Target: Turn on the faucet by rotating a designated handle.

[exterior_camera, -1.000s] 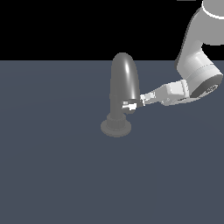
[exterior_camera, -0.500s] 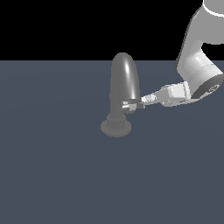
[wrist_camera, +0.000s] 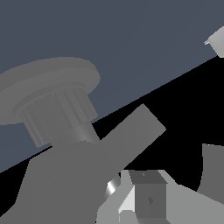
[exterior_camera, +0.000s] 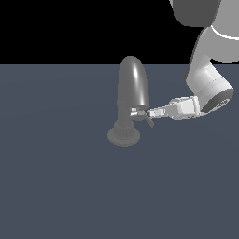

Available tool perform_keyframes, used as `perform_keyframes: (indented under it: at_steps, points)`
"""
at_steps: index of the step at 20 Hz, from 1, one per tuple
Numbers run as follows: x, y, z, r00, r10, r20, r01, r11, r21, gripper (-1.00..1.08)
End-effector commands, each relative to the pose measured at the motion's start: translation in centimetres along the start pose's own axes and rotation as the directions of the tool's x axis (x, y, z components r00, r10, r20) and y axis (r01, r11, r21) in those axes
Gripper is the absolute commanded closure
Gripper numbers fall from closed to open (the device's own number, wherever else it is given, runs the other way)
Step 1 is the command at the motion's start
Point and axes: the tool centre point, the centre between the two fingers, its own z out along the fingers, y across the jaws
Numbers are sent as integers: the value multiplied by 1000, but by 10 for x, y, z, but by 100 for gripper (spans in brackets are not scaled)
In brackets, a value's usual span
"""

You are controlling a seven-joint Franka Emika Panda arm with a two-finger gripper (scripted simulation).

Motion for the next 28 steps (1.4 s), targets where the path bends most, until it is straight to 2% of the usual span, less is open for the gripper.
perform_keyframes:
  at_steps: [1,28]
  points:
    - [0,0,0,1000,0,0,0,1000,0,108]
    - [57,-51,1,998,58,19,-58,998,7,108]
